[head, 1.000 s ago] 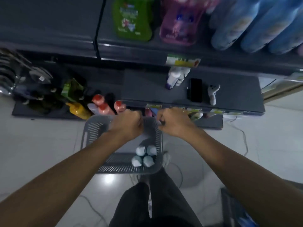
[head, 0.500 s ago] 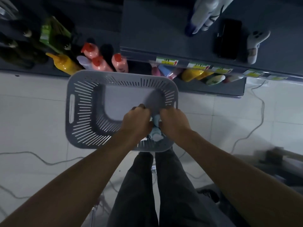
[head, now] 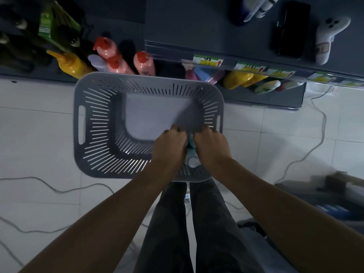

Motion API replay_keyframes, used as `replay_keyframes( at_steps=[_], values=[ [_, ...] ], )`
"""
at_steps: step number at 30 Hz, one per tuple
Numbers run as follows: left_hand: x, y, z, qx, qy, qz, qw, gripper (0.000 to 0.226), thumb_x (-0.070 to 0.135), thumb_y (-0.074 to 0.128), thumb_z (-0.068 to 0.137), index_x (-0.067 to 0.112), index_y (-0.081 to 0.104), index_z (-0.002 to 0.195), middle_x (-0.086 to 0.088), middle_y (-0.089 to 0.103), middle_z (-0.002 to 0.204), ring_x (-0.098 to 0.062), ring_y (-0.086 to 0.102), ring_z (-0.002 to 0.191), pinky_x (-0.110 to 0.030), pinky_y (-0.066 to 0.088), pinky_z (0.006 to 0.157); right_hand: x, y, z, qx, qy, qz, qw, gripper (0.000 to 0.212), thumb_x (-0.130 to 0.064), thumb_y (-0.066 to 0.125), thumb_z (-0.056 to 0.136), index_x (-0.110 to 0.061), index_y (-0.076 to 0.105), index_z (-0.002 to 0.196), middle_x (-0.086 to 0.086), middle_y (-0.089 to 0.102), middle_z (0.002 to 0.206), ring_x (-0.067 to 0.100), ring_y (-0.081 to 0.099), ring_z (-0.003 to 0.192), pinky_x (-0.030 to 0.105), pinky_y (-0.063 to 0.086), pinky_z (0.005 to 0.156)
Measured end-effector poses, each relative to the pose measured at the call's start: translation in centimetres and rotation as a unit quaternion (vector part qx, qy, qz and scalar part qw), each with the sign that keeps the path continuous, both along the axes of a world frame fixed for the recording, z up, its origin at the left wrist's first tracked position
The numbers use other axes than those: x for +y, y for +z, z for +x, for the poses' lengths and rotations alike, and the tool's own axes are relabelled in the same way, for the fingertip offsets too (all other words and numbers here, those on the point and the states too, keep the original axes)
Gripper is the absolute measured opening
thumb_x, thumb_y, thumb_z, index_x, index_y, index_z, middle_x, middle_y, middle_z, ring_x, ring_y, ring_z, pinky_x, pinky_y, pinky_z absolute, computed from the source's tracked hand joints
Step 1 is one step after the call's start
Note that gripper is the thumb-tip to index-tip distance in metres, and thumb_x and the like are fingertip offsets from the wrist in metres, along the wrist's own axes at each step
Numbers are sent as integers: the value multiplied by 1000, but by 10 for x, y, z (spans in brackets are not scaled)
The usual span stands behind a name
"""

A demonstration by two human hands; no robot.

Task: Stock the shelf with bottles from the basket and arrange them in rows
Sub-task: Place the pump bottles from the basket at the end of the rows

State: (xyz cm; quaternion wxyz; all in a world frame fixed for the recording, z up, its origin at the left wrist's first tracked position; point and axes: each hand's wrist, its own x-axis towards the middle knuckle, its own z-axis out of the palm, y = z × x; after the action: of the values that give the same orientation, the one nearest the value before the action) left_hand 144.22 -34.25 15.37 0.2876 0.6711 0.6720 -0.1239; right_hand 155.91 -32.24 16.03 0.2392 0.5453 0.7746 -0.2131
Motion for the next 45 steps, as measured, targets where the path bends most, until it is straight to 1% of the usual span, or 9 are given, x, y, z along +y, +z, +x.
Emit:
replay_keyframes(
  at_steps=[7, 12, 15, 19, 25, 30, 33, 41, 45],
  values=[
    [4, 5, -4, 12, 7, 13, 1000, 22, 16, 68, 91, 10, 63, 111, -11, 62, 110, -33, 65, 97, -37, 49, 76, -1, 1, 0, 15, -23, 33, 999, 10, -9, 63, 89, -13, 68, 97, 11, 65, 100, 32, 69, 87, 38, 53, 69],
    [13, 32, -13, 43, 5, 35, 998, 24, 18, 70, 89, 10, 63, 111, -11, 63, 105, -35, 66, 93, -38, 51, 74, 5, 20, -2, 27, -43, 60, 997, 7, -17, 68, 88, -13, 69, 93, 9, 66, 94, 29, 68, 80, 32, 46, 62],
    [24, 54, -18, 55, -4, 47, 997, 25, 16, 69, 90, 10, 63, 113, -12, 63, 105, -36, 66, 94, -39, 51, 73, 14, 43, -1, 45, -54, 76, 995, 10, -18, 71, 85, -13, 69, 94, 8, 68, 92, 29, 68, 78, 32, 50, 64],
    [40, 95, -23, 38, -14, 53, 998, 35, 22, 76, 84, 11, 63, 114, -15, 63, 109, -39, 64, 101, -40, 47, 73, 29, 85, -1, 68, -46, 95, 992, 20, -20, 73, 82, -14, 67, 101, 9, 66, 100, 33, 67, 87, 31, 40, 66],
    [62, 177, -21, 23, -40, 89, 995, 35, 23, 80, 76, 8, 65, 104, -16, 64, 105, -39, 66, 99, -35, 41, 66, 55, 162, 12, 90, -64, 105, 988, 34, -24, 76, 77, -22, 71, 110, 10, 66, 112, 35, 64, 102, 36, 53, 80],
    [79, 246, -6, 16, -60, 110, 992, 41, 27, 85, 68, 10, 67, 102, -10, 50, 87, -39, 66, 93, -36, 45, 63, 69, 229, 37, 144, -94, 143, 975, 25, -20, 74, 69, -25, 74, 93, 6, 68, 94, 32, 65, 87, 32, 49, 67],
    [88, 284, 3, -1, -79, 135, 988, 44, 30, 87, 67, 9, 67, 100, -10, 55, 92, -37, 64, 89, -38, 53, 67, 72, 269, 55, 171, -99, 177, 964, 19, -19, 73, 64, -22, 72, 82, 3, 66, 81, 27, 63, 75, 31, 50, 60],
    [106, 376, 37, -40, -132, 213, 967, 44, 36, 94, 63, 13, 74, 95, -8, 69, 97, -30, 66, 88, -43, 60, 78, 78, 367, 108, 178, -100, 246, 948, 23, -25, 81, 60, -22, 74, 82, -8, 67, 79, 17, 64, 76, 29, 53, 66],
    [109, 414, 59, -47, -165, 263, 950, 43, 36, 92, 61, 16, 76, 96, -7, 70, 97, -29, 66, 90, -43, 59, 78, 76, 408, 129, 159, -99, 286, 940, 22, -28, 82, 62, -21, 75, 81, -12, 61, 72, 15, 61, 75, 25, 44, 61]
  ],
)
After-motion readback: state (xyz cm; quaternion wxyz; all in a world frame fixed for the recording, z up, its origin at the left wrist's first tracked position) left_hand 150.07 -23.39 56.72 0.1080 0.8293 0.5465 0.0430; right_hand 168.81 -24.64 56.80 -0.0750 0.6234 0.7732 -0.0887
